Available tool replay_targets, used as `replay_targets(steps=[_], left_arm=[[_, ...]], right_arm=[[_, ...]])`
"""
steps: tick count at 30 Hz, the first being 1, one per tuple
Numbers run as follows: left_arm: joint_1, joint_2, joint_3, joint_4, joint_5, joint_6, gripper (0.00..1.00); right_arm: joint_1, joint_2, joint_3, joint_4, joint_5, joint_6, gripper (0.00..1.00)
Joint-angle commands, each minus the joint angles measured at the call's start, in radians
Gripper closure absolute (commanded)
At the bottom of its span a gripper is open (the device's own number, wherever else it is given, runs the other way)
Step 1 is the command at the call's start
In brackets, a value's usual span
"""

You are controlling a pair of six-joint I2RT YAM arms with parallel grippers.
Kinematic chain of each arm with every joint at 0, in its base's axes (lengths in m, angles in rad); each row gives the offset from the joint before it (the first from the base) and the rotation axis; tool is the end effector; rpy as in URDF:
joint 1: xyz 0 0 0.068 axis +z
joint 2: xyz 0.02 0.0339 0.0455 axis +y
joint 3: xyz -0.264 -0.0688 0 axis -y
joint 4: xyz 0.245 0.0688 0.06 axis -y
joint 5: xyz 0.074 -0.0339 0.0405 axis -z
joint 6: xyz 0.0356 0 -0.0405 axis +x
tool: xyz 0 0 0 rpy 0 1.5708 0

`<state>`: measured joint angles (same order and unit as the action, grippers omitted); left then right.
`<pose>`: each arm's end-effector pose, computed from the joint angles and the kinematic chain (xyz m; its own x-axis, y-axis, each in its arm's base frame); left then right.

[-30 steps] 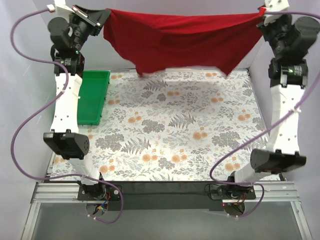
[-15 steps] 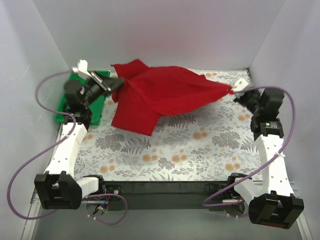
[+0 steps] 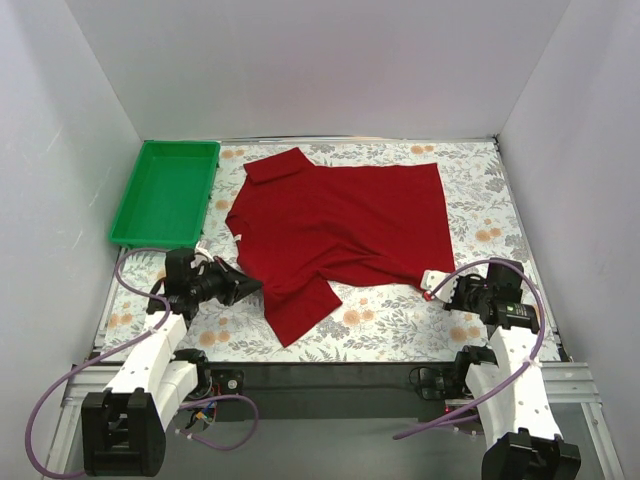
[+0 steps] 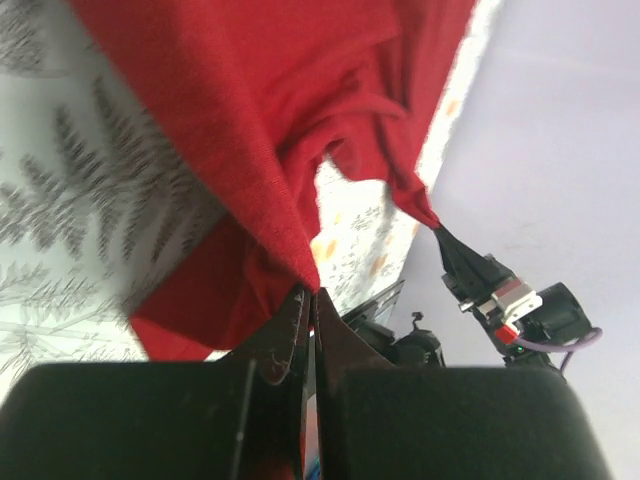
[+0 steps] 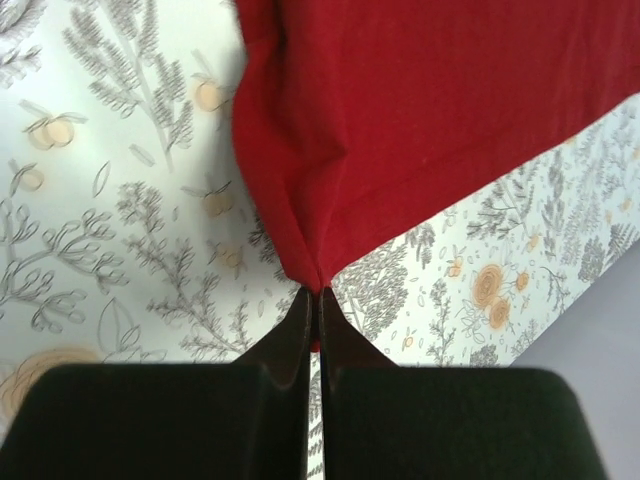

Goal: Fold and stack the t-shirts
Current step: Flatten the tshirt out

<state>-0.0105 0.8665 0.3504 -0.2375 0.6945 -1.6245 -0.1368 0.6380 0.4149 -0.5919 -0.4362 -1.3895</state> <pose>0.1654 -0.0245 0.1766 -0.4373 -0.7627 0.4764 -0.7087 -0.0338 -0.7047 0.1338 -0.0032 0.1977 0.0308 -0.9042 -0.4261 -0.7386 0.2666 -0.6192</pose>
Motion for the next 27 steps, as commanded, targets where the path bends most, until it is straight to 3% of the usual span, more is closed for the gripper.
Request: replay_targets(steps=[1, 4, 11, 18, 21, 23, 27], left_arm=[[-0.005, -0.012, 0.048, -0.158, -0.028, 0.043, 1.0], [-0.005, -0.018, 0.11, -0.204, -0.116, 0.054, 1.0], [-0.005, -0.014, 0.224, -0.311, -0.066, 0.055, 1.0], [-0.003, -0.014, 0.372, -0.408, -0.104, 0.132, 1.0], [-0.003, -0.003, 0.488, -0.482, -0.19, 0.181, 1.0], [-0.005, 0.002, 0.504, -0.516, -0.23, 0.202, 1.0], [-0.006, -0.004, 0.424, -0.5, -0.153, 0.196, 1.0]], right_arm=[[-0.004, -0.011, 0.042, -0.146, 0.014, -0.141, 0.99], [-0.004, -0.021, 0.064, -0.144, 0.066, -0.138, 0.99], [-0.004, -0.044, 0.093, -0.212, 0.06, -0.146, 0.99], [-0.004, -0.061, 0.225, -0.181, 0.033, -0.003, 0.99], [-0.006, -0.057, 0.223, -0.158, 0.069, 0.006, 0.99], [-0.007, -0.066, 0.191, -0.167, 0.085, -0.023, 0.99], [-0.007, -0.089, 0.11, -0.174, 0.146, -0.106, 0.99]])
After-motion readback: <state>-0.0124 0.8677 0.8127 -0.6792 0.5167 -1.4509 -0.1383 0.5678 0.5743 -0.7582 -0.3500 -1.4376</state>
